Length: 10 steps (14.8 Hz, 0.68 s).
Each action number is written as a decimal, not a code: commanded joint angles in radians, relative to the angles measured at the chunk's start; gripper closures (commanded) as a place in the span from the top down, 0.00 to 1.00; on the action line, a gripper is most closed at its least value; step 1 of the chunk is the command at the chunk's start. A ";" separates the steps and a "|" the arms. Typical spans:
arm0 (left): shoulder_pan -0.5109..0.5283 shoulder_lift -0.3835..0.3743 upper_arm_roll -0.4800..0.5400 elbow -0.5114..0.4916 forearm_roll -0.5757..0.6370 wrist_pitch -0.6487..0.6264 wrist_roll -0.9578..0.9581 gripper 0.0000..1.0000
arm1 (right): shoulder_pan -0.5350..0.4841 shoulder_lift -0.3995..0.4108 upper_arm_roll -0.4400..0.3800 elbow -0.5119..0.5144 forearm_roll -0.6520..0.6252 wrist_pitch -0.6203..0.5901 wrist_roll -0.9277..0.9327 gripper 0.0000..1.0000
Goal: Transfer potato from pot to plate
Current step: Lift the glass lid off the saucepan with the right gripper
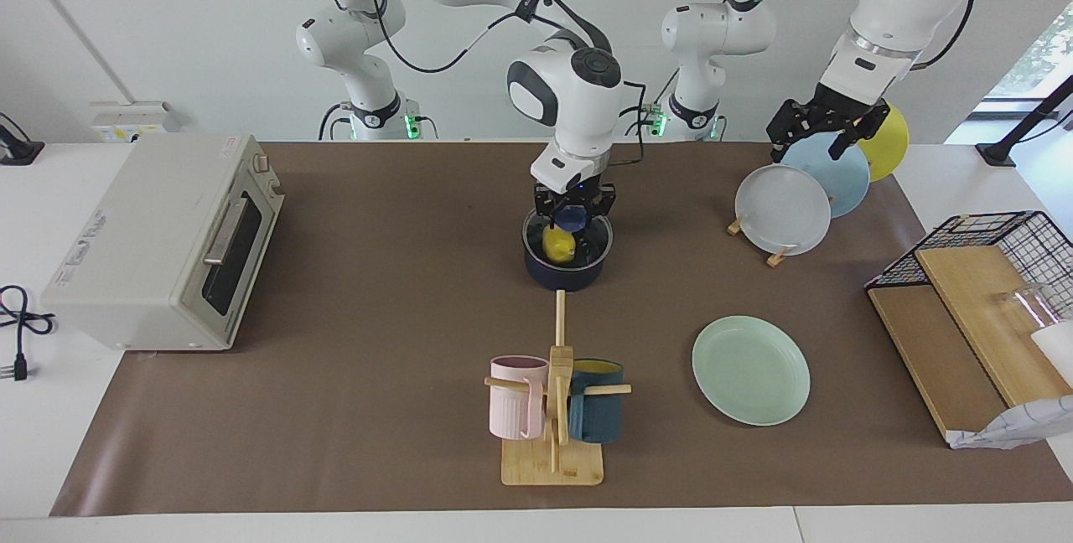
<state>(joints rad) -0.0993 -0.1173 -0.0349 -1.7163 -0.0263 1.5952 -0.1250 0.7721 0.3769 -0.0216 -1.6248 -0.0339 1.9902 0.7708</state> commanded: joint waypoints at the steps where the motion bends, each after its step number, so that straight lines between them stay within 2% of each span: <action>1: -0.008 -0.025 0.003 -0.034 -0.007 0.028 -0.005 1.00 | -0.002 -0.030 0.006 -0.032 -0.008 0.030 0.002 0.51; 7: -0.013 -0.025 0.003 -0.034 -0.007 0.026 -0.008 1.00 | -0.049 -0.072 0.000 -0.003 -0.017 -0.013 -0.066 0.51; 10: -0.036 -0.027 0.003 -0.035 -0.007 0.026 -0.013 1.00 | -0.134 -0.092 0.000 0.019 -0.014 -0.050 -0.192 0.51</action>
<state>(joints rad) -0.1050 -0.1178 -0.0386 -1.7181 -0.0281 1.5971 -0.1250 0.7015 0.3116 -0.0307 -1.6176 -0.0379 1.9727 0.6609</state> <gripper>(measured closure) 0.000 0.339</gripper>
